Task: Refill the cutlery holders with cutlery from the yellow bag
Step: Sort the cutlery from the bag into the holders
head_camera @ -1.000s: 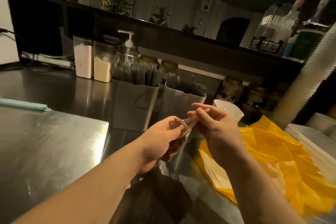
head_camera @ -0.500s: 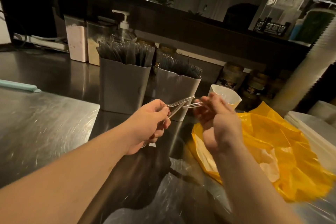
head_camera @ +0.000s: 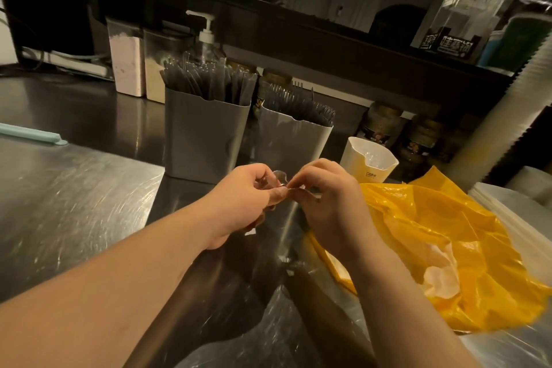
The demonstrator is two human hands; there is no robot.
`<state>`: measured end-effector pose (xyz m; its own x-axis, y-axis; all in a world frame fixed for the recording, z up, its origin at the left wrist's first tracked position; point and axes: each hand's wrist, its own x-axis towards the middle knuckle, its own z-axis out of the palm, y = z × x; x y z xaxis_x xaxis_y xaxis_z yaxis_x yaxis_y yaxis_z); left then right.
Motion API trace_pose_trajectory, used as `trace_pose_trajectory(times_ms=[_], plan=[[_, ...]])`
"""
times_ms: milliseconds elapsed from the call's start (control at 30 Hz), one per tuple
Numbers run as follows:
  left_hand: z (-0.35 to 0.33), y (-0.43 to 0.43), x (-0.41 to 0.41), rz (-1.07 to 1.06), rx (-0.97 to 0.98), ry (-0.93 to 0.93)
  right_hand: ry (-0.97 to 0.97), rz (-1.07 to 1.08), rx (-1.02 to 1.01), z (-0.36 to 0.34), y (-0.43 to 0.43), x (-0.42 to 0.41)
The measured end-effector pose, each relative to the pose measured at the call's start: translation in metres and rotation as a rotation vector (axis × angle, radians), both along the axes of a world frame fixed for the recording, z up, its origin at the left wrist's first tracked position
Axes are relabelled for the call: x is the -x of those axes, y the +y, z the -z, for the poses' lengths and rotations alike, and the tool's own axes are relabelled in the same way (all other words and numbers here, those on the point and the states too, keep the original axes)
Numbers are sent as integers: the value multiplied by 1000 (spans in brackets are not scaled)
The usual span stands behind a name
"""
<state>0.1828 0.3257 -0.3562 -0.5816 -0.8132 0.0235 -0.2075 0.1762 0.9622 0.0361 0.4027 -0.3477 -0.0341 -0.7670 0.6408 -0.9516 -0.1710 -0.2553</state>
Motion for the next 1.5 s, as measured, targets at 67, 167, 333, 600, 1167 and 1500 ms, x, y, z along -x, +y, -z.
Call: trace_pose_trajectory(times_ms=[67, 167, 333, 600, 1167, 1500], plan=[[-2, 1, 0, 8, 41, -33, 17, -1, 16, 0, 0, -5], [-3, 4, -2, 59, 48, -62, -173, -51, -70, -2, 2, -12], [0, -5, -5, 72, -20, -38, -509, -38, 57, 0, 3, -5], [7, -16, -9, -28, 434, -532, -781, 175, 73, 3, -6, 6], [8, -13, 8, -118, 328, -349, -1308, 200, -80, -14, 3, 8], [-2, 10, 13, 77, 56, -62, -1474, 65, -129, -12, 3, -2]])
